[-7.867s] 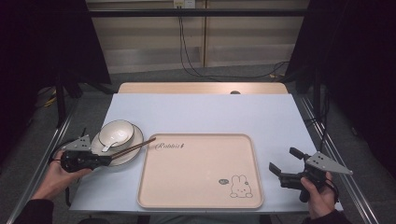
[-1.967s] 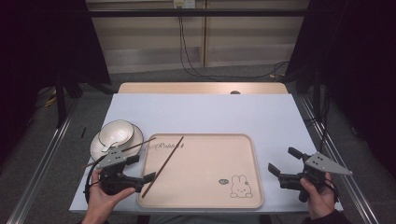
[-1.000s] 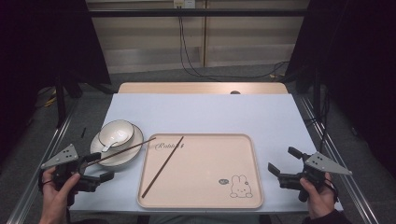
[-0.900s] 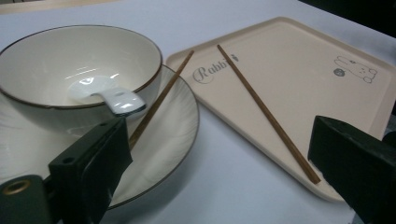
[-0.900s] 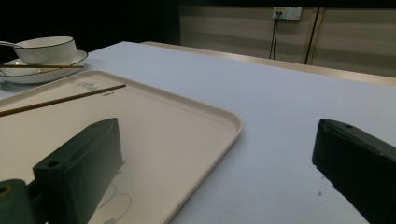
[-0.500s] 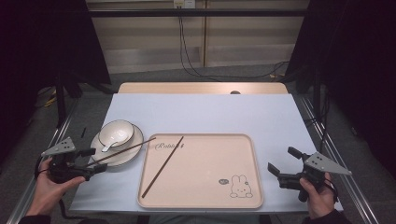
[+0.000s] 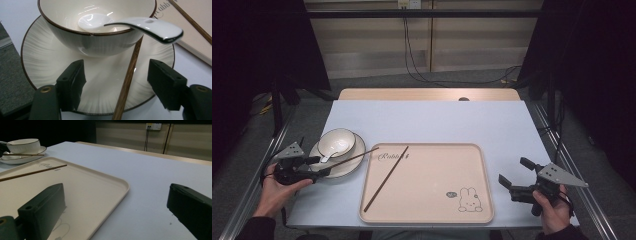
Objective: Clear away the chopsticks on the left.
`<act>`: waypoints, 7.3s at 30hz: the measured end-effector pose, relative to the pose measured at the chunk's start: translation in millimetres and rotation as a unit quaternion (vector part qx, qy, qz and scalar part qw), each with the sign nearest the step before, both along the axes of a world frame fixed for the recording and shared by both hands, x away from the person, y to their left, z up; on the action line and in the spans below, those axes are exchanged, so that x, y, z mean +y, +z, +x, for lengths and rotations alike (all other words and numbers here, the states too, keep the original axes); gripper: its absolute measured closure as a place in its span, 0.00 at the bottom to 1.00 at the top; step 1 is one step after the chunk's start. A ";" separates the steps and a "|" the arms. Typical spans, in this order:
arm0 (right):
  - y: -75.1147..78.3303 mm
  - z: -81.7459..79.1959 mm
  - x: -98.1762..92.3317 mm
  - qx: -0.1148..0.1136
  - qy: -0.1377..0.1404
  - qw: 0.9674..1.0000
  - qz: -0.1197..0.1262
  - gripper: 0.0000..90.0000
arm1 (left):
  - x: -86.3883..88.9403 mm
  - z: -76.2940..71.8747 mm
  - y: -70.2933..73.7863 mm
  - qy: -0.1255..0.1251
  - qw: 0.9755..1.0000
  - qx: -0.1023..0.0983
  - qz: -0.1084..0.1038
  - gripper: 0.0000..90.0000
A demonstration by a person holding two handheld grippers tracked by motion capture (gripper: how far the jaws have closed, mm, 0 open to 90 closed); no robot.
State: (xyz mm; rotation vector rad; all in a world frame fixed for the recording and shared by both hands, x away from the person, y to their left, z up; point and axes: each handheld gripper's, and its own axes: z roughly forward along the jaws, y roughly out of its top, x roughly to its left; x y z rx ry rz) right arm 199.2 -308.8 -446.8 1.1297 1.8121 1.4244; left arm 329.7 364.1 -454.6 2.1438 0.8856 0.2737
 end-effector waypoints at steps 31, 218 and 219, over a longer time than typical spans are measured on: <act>0.0 0.1 -0.1 0.000 0.000 1.000 0.001 0.01 | -19.2 -0.2 2.0 -0.068 0.996 0.053 0.001 0.94; 1.1 -0.1 2.4 -0.006 0.006 1.000 -0.002 0.01 | -90.0 -97.4 31.9 0.044 0.977 -0.117 -0.172 0.02; 1.1 -0.1 2.4 -0.006 0.006 1.000 -0.002 0.01 | -90.0 -97.4 31.9 0.044 0.977 -0.117 -0.172 0.02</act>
